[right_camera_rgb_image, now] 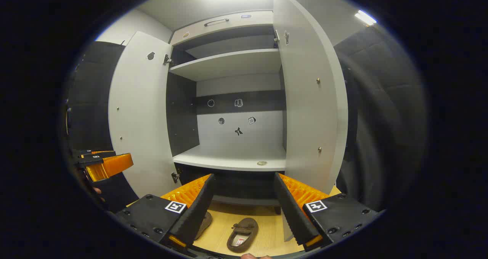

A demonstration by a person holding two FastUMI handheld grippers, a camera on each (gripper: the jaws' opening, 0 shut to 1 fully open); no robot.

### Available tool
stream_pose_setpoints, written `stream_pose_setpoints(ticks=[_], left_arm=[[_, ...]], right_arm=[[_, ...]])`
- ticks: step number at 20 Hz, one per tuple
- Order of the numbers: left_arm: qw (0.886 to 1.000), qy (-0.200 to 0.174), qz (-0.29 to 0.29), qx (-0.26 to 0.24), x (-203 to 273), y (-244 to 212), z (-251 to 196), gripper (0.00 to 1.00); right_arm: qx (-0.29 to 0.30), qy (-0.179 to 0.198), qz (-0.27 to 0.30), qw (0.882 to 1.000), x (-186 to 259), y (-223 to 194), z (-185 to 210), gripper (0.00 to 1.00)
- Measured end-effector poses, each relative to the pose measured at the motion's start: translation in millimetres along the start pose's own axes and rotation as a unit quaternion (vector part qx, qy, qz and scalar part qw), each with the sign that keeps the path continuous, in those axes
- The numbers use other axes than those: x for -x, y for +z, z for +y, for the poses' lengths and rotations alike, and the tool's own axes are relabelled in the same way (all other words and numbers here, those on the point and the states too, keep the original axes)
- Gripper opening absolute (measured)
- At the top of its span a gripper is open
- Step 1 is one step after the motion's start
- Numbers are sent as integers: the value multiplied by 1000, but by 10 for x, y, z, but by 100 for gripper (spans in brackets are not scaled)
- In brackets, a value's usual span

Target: Grab one shoe with the right hand and put it into the shoe cabinet, grab the other shoe with the left hand and put it into the shoe cabinet; then close the right door with the right hand and the left door with the left hand.

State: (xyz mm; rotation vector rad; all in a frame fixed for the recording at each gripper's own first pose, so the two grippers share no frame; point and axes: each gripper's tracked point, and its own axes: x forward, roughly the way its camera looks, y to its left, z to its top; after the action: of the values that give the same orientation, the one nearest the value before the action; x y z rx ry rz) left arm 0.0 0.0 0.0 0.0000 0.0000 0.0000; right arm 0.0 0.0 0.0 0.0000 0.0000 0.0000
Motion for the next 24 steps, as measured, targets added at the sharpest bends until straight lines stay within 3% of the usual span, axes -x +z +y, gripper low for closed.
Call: stream_pose_setpoints(ticks=[1, 2, 3, 4, 5, 6, 8, 9, 15, 18, 19, 20, 22, 23, 24], left_arm=[[1000, -6, 0, -2, -9, -12, -23, 97], [1000, -15, -1, -1, -43, -17, -51, 82], [1000, -28, 2, 2, -82, -31, -92, 98], [999, -40, 6, 6, -102, -44, -122, 90], [999, -50, 0, 8, -126, -23, -132, 90], [998, -56, -8, 7, -120, 4, -112, 90], [998, -58, -10, -3, -121, 5, -37, 90], [998, -63, -13, -5, -117, 13, -5, 90], [995, -97, -12, -12, -146, -98, 51, 90], [993, -112, -17, -13, -185, -98, 35, 90], [993, -117, -21, -15, -185, -86, 37, 90], [992, -122, -24, -19, -182, -98, 37, 90], [991, -131, -24, -22, -207, -133, 43, 90], [990, -136, -21, -18, -221, -161, 44, 90], [990, -141, -17, -11, -231, -203, 48, 90]], right_arm=[[-2, -5, -4, 1000, 14, 22, -10, 97], [-3, -12, -10, 1000, 20, 49, -18, 97], [-5, -22, -9, 1000, 23, 39, -27, 97], [-7, -30, -3, 1000, 26, 27, -24, 96], [-10, -37, -1, 999, 14, 33, -4, 92], [-14, -45, -1, 999, -11, 41, 18, 96], [-19, -53, 7, 998, -38, 4, 77, 92], [-18, -55, 10, 998, -38, -7, 101, 96], [-9, -89, -10, 996, 19, 126, 128, 96], [-10, -95, -3, 995, 11, 95, 174, 92], [-10, -97, -1, 995, 7, 85, 187, 96], [-9, -97, 1, 995, -5, 85, 204, 92], [-7, -102, 5, 995, -45, 92, 227, 96], [-4, -102, 6, 995, -75, 98, 244, 92], [-2, -102, 10, 995, -116, 105, 262, 96]])
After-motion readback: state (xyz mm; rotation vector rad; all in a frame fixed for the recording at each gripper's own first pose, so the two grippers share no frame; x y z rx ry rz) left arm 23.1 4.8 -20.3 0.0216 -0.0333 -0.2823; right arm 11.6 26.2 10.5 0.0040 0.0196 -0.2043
